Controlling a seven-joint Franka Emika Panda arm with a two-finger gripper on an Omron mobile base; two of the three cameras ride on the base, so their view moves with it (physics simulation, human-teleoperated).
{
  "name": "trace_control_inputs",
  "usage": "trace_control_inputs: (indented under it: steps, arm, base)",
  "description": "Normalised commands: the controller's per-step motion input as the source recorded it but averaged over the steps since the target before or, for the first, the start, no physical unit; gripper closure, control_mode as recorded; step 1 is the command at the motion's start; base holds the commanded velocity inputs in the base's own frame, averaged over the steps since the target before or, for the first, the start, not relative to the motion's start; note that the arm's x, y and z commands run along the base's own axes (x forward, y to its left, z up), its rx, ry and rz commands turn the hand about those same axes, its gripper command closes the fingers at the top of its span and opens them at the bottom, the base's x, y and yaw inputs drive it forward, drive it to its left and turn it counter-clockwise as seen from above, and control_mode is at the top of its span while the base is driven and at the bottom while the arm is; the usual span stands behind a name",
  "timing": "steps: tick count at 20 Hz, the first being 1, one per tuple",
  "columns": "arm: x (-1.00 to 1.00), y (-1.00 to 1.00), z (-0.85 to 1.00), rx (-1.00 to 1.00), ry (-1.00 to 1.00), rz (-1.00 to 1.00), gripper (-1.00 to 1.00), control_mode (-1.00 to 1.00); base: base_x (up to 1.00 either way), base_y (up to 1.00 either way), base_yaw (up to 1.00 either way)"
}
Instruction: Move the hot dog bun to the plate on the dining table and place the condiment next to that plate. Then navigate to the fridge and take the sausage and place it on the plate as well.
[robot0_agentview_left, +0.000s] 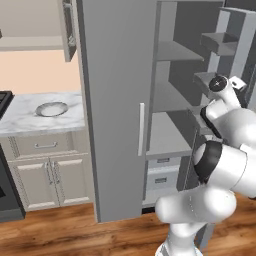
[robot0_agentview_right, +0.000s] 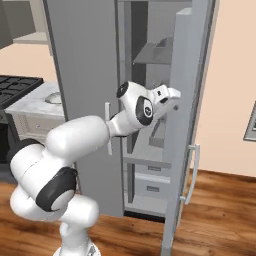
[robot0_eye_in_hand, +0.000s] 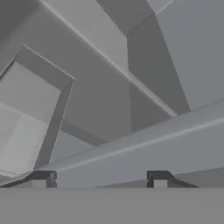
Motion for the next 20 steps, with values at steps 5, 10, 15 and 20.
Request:
trace_control_inputs:
  steps: [5,10,15,20]
  arm:
    - [-0.04,-0.83,0.0,0.16,-0.02,0.01,-1.0,-1.0]
    - [-0.59,0.09,0.0,0.03,-0.08,0.08,-1.0,-1.0]
    - [-0.81,0.75,-0.08,0.05,-0.13,0.0,-1.0,-1.0]
    - [-0.46,1.0,-0.18,0.04,-0.1,0.0,-1.0,-1.0]
  base:
    - [0.0,0.0,0.0]
    - [0.0,0.0,0.0]
    - [0.0,0.0,0.0]
    - [0.0,0.0,0.0]
